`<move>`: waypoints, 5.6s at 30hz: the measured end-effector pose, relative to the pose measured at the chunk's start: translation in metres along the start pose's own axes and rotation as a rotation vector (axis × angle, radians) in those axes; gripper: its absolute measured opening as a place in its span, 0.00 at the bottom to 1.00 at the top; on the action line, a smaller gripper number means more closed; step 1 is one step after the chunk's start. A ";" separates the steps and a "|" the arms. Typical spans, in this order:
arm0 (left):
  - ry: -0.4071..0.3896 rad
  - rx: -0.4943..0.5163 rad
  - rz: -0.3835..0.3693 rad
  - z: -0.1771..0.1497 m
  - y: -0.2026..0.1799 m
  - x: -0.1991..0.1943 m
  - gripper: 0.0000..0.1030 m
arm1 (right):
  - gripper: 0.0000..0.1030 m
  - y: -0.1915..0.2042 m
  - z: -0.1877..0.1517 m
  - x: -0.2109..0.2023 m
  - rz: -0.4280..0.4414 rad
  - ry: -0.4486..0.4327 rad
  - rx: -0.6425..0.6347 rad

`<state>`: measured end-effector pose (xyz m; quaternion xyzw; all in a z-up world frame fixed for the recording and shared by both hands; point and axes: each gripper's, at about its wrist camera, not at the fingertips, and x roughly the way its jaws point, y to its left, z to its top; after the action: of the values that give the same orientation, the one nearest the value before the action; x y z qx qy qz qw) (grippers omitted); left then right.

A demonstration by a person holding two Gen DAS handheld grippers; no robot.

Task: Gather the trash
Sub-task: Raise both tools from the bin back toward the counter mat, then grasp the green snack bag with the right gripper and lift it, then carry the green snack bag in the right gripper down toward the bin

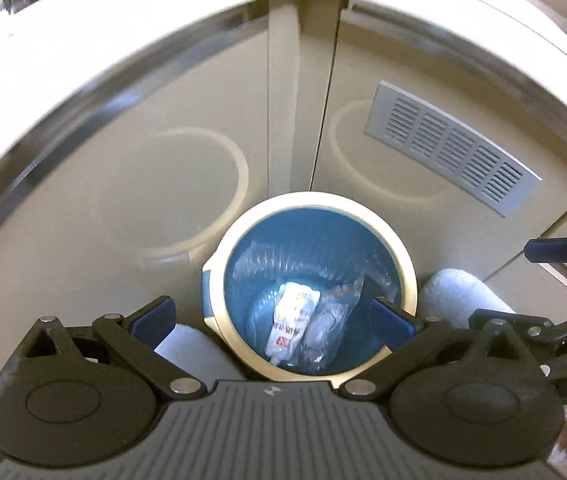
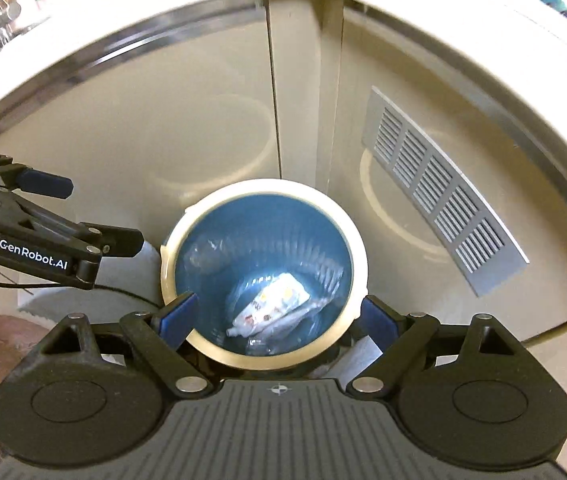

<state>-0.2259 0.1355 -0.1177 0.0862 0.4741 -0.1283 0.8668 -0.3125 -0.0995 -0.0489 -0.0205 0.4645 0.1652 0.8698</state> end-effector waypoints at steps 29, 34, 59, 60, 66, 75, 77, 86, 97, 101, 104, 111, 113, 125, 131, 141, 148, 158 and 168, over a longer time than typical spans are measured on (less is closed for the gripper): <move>-0.138 0.097 0.043 -0.003 -0.019 -0.037 1.00 | 0.90 -0.003 -0.016 -0.012 -0.015 -0.078 0.024; -0.148 0.102 0.051 0.001 -0.019 -0.041 1.00 | 0.90 -0.006 -0.013 -0.015 -0.033 -0.109 0.031; -0.402 0.155 0.051 0.145 -0.026 -0.074 1.00 | 0.99 -0.116 0.090 -0.080 -0.158 -0.615 0.212; -0.407 0.154 0.053 0.152 -0.027 -0.073 1.00 | 1.00 -0.124 0.094 -0.078 -0.157 -0.626 0.234; -0.444 0.174 0.091 0.187 -0.034 -0.070 1.00 | 1.00 -0.158 0.114 -0.068 -0.166 -0.679 0.317; -0.494 0.177 0.077 0.244 -0.044 -0.057 1.00 | 1.00 -0.193 0.161 -0.040 -0.265 -0.820 0.298; -0.516 0.175 0.078 0.262 -0.044 -0.057 1.00 | 1.00 -0.206 0.174 -0.036 -0.237 -0.855 0.338; -0.537 0.126 -0.030 0.357 -0.057 -0.038 1.00 | 1.00 -0.275 0.229 0.011 -0.136 -0.688 0.587; -0.419 0.109 -0.092 0.410 -0.077 0.032 1.00 | 1.00 -0.270 0.230 0.035 -0.099 -0.620 0.523; -0.380 0.139 -0.109 0.414 -0.085 0.050 1.00 | 1.00 -0.267 0.232 0.037 -0.120 -0.620 0.507; -0.367 0.159 -0.125 0.416 -0.091 0.057 1.00 | 1.00 -0.267 0.232 0.038 -0.130 -0.624 0.501; -0.333 0.205 -0.096 0.416 -0.106 0.064 0.42 | 0.20 -0.261 0.233 0.041 -0.159 -0.593 0.421; -0.303 0.172 -0.139 0.418 -0.101 0.064 0.12 | 0.13 -0.261 0.231 0.037 -0.158 -0.623 0.423; -0.435 0.112 -0.208 0.399 -0.080 0.001 0.01 | 0.10 -0.254 0.216 -0.003 -0.169 -0.919 0.387; -0.496 0.111 -0.229 0.381 -0.067 -0.035 0.01 | 0.10 -0.257 0.215 -0.002 -0.164 -0.927 0.395; -0.535 0.102 -0.222 0.331 -0.043 -0.077 0.02 | 0.10 -0.254 0.207 -0.004 -0.144 -0.975 0.378; -0.493 0.095 -0.162 0.280 -0.026 -0.102 0.01 | 0.10 -0.242 0.168 -0.042 -0.064 -1.016 0.417; -0.460 0.103 -0.160 0.197 -0.009 -0.121 0.01 | 0.10 -0.163 0.077 -0.106 0.093 -0.901 0.342; -0.384 0.060 -0.147 0.102 0.009 -0.125 0.01 | 0.10 -0.086 0.009 -0.107 0.127 -0.703 0.250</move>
<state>-0.2058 0.1340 0.0429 0.0511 0.3010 -0.2192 0.9267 -0.3340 -0.2078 0.0337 0.1726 0.1545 0.1577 0.9599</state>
